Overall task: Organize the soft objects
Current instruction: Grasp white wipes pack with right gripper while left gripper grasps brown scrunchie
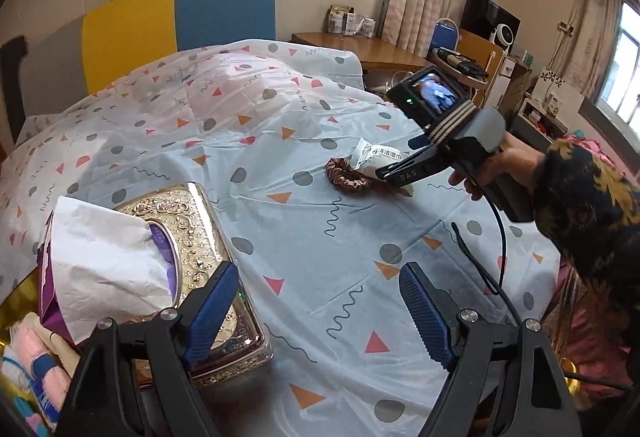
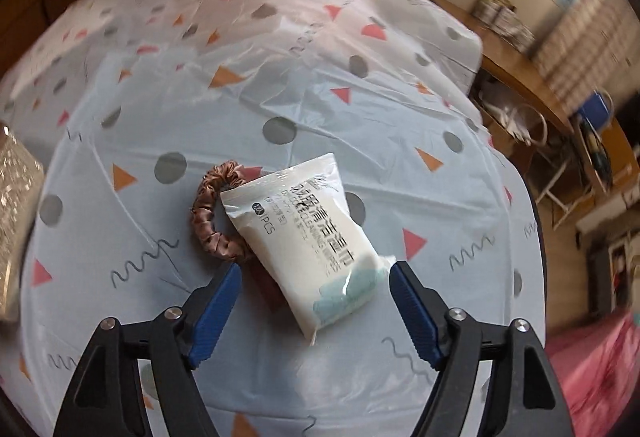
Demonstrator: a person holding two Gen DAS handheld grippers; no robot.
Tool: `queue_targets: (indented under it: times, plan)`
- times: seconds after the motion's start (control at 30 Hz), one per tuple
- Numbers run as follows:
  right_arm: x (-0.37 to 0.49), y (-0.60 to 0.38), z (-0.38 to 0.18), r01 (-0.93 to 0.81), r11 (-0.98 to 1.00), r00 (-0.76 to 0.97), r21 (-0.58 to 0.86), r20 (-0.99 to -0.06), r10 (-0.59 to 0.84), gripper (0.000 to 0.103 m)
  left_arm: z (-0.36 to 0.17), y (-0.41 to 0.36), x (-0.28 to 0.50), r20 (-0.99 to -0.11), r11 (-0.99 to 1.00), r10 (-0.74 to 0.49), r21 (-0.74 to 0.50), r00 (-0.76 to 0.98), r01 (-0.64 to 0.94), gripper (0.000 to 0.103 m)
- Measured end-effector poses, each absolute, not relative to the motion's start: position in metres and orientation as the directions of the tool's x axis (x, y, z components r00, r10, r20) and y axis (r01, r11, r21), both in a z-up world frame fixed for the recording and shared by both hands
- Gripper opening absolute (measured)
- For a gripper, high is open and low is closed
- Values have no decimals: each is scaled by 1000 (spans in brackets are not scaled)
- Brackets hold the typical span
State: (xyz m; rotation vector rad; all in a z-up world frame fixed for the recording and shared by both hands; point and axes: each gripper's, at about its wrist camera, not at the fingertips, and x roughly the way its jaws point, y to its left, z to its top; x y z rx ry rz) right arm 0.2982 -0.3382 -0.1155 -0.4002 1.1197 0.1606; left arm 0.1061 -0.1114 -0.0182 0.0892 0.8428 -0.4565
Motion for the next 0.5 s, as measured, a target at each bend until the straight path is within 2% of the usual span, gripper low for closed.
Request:
queue_targets:
  times: [0.13,0.27,0.3,0.33,0.43,0.5]
  plan:
    - [315,-331,-129,-390,871,399,-298,-908,-132,83,-22,-118,112,-747,896,-359,-107,560,431,83]
    - [328,-333,-142,-382,871,379,-310,-912,-158,81,-23,-125,116,-751,890,-363,-105,551,443,83]
    - [329,-336,-144,-369,881,377,-297,-914,-150,77,-23,-127,117,-753,889,-366,-107,548,446,83]
    - [327,-339,-144,-345,895,379,-284,-914,-144,64,-23,-128,119,-753,888,-369,-111,545,447,83]
    - [314,-353,-140,-255,937,387,-237,-914,-125,58,-27,-133,125,-762,889,-372,-129,529,439,83]
    - [299,-365,-136,-179,964,385,-198,-915,-116,57,-31,-138,132,-773,896,-365,-140,519,422,83]
